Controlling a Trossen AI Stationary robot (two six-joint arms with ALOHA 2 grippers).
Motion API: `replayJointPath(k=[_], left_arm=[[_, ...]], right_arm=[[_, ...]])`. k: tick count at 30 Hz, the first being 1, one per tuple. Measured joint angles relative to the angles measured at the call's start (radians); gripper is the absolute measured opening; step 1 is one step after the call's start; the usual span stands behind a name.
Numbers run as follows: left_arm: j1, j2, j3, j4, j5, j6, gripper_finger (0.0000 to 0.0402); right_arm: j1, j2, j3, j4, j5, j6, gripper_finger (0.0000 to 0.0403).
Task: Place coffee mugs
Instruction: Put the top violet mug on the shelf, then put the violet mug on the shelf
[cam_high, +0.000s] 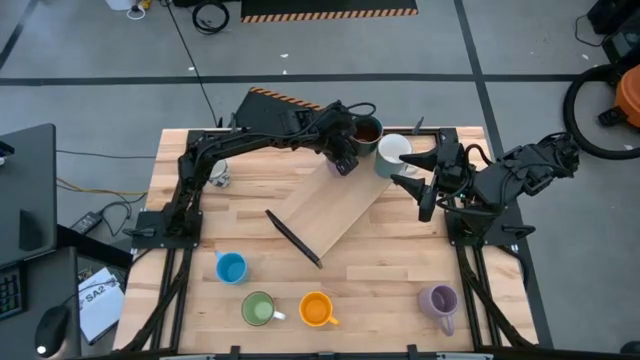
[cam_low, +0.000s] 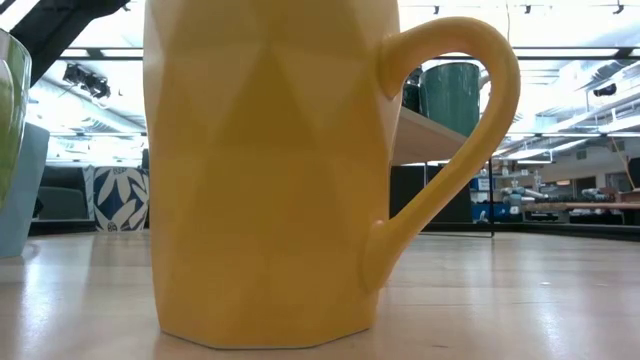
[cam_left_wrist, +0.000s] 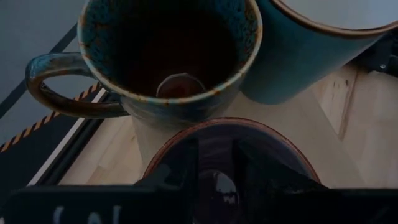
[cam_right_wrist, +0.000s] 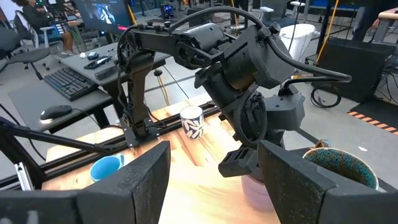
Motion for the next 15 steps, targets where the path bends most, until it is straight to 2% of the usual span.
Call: replayJointPath(k=[10, 15], left_arm=[[0.0, -0.04, 0.001, -0.007, 0.003, -0.007, 0.0105], [-0.009, -0.084, 0.002, -0.016, 0.065, -0.011, 0.0105]], right_arm=[[0.0, 0.0, 0.0, 0.0, 0.0, 0.0, 0.0247], [0.0, 0.0, 0.0, -0.017, -0.002, 0.0, 0.0247]])
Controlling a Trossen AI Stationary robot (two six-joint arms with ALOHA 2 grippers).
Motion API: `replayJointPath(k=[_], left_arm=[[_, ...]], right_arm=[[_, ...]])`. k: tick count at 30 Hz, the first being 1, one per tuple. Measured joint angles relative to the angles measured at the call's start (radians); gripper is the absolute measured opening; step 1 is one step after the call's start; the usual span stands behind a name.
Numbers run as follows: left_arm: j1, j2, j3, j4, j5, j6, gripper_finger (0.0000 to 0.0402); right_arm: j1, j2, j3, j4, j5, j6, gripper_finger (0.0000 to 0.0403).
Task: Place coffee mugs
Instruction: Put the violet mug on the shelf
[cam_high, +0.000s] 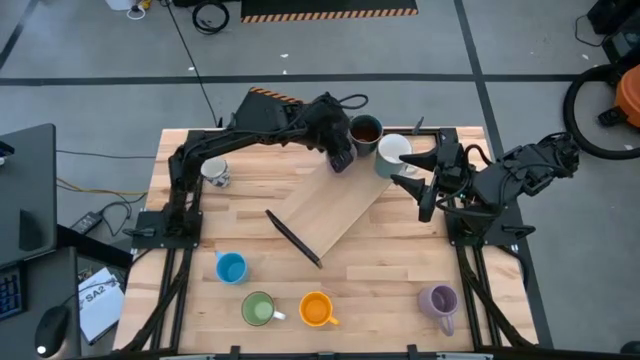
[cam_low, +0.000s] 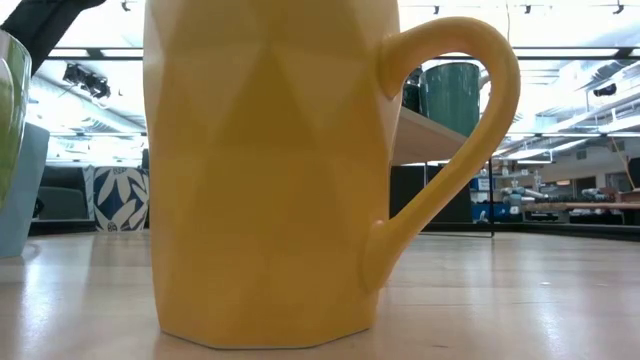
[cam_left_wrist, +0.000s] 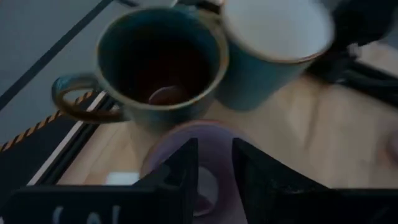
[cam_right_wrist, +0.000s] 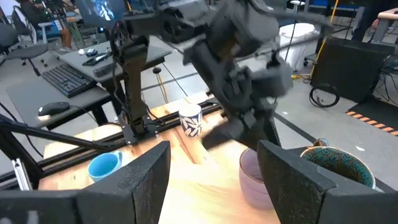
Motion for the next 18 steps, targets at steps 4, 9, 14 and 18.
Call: replayJointPath(k=[4, 9, 14, 18], left_arm=[[-0.022, -0.044, 0.0, -0.003, 0.169, 0.036, 0.0105], [-0.082, -0.081, 0.001, -0.02, 0.269, 0.056, 0.0105], [-0.118, -0.12, 0.0, -0.055, 0.266, 0.074, 0.0105], [-0.118, -0.148, 0.0, -0.057, 0.254, 0.066, 0.0105]], right_arm=[[0.0, -0.001, 0.0, -0.092, -0.101, 0.011, 0.0247], [-0.012, 0.009, 0.0, -0.269, -0.356, 0.128, 0.0247], [-0.008, 0.068, 0.0, -0.414, -0.557, 0.221, 0.0247], [0.009, 0.141, 0.0, -0.454, -0.662, 0.29, 0.0247]])
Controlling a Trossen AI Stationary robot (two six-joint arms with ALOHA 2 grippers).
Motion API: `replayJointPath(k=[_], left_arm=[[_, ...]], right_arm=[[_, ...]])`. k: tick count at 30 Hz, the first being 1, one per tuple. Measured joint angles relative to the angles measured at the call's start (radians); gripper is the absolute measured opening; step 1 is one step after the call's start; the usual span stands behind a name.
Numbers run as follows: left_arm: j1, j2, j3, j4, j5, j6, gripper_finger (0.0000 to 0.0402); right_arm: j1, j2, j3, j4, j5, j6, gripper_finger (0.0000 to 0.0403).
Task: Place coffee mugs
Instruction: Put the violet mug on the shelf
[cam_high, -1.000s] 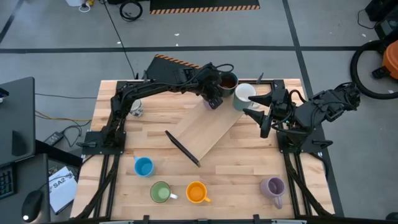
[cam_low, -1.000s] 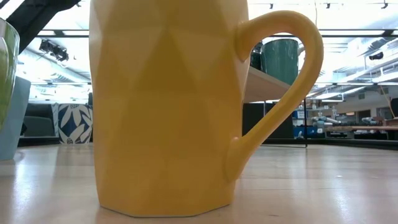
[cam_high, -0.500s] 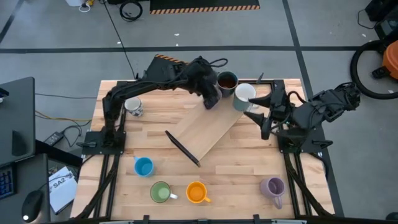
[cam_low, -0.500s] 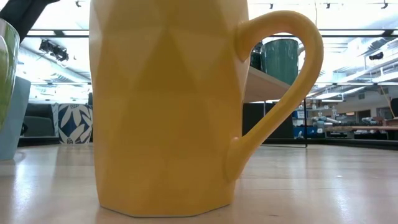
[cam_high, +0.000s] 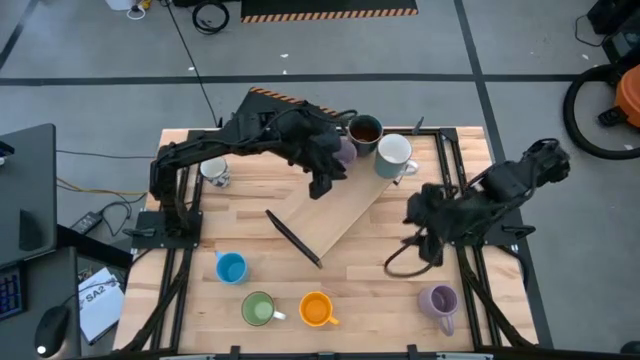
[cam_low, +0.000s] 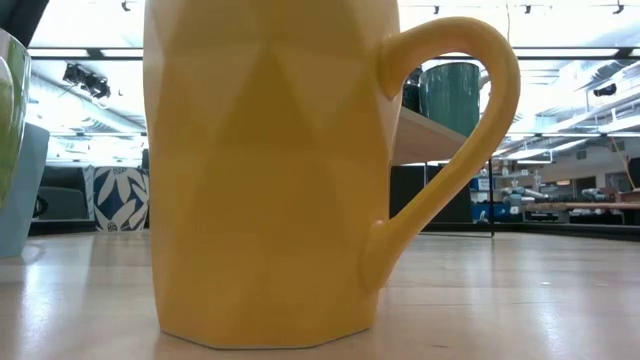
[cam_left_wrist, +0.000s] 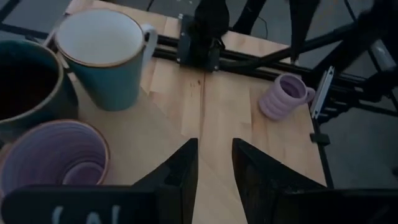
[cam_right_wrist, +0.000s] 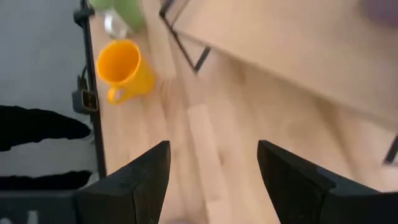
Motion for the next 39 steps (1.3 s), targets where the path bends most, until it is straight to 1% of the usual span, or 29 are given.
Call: replayJointPath(k=[6, 12, 14, 16, 21, 25, 29, 31, 34, 39], left_arm=[[0.003, -0.039, 0.0, -0.011, -0.002, 0.012, 0.0105], [0.001, -0.101, -0.001, -0.03, -0.004, 0.048, 0.0105], [0.002, -0.123, -0.001, -0.026, -0.023, 0.052, 0.0105], [0.003, -0.146, -0.001, -0.018, -0.047, 0.071, 0.0105], [0.003, -0.197, -0.001, 0.028, -0.067, 0.118, 0.0105], [0.003, -0.223, -0.001, 0.033, -0.067, 0.129, 0.0105], [0.003, -0.238, -0.001, 0.033, -0.066, 0.128, 0.0105], [0.002, -0.24, -0.001, 0.034, -0.066, 0.128, 0.0105], [-0.006, -0.24, -0.001, 0.03, -0.064, 0.124, 0.0105], [-0.02, -0.24, -0.001, 0.018, -0.063, 0.12, 0.0105]], right_arm=[[0.024, 0.113, 0.0, -0.003, -0.092, 0.184, 0.0247], [0.045, 0.212, 0.0, -0.008, -0.223, 0.405, 0.0247], [0.061, 0.242, -0.001, -0.022, -0.248, 0.5, 0.0247], [0.068, 0.263, -0.024, -0.013, -0.295, 0.614, 0.0247], [0.119, 0.287, -0.098, 0.062, -0.414, 0.896, 0.0247], [0.191, 0.286, -0.121, 0.126, -0.397, 1.098, 0.0247], [0.268, 0.286, -0.165, 0.132, -0.382, 1.275, 0.0247], [0.298, 0.286, -0.193, 0.131, -0.377, 1.335, 0.0247], [0.326, 0.286, -0.238, 0.141, -0.36, 1.397, 0.0247], [0.33, 0.286, -0.303, 0.169, -0.371, 1.394, 0.0247]])
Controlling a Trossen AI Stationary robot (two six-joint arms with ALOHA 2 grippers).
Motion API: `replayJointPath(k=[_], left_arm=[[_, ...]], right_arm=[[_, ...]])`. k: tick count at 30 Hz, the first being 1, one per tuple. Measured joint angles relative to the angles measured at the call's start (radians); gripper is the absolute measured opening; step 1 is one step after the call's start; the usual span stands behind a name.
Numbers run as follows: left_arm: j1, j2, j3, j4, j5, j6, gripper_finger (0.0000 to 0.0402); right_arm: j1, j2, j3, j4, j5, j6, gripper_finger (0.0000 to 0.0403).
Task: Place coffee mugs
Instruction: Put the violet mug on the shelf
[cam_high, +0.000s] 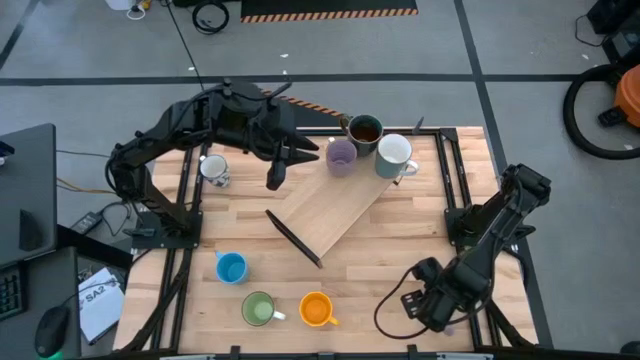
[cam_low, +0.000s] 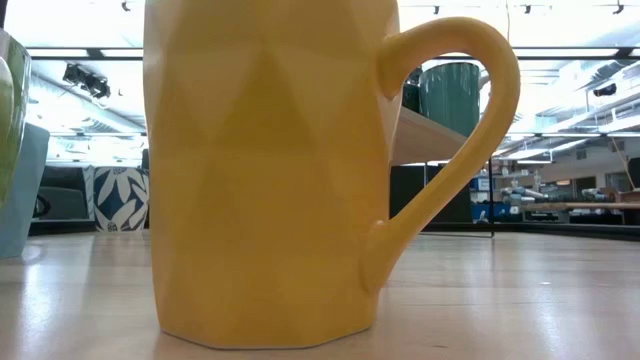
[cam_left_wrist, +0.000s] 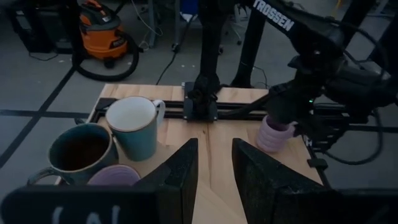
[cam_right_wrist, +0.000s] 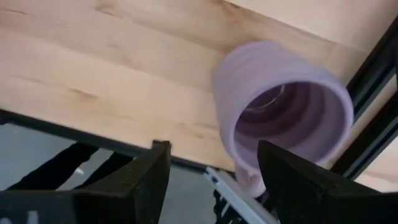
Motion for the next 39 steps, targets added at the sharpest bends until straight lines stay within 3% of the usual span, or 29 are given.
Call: replayJointPath(k=[8, 23, 33, 39], left_arm=[[-0.031, 0.0, 0.0, -0.026, 0.0, -0.026, 0.0105], [-0.064, 0.0, 0.0, -0.028, 0.001, -0.029, 0.0105], [-0.06, 0.0, 0.0, -0.028, 0.0, -0.045, 0.0105], [-0.038, 0.0, 0.0, -0.049, -0.001, -0.042, 0.0105]], right_arm=[[-0.013, 0.0, -0.151, 0.16, -0.029, 0.003, 0.0232], [-0.039, 0.0, -0.276, 0.273, -0.067, -0.019, 0.0114], [-0.139, 0.0, -0.255, 0.259, -0.03, -0.263, 0.004], [-0.252, 0.0, -0.199, 0.187, -0.006, -0.483, 0.0041]])
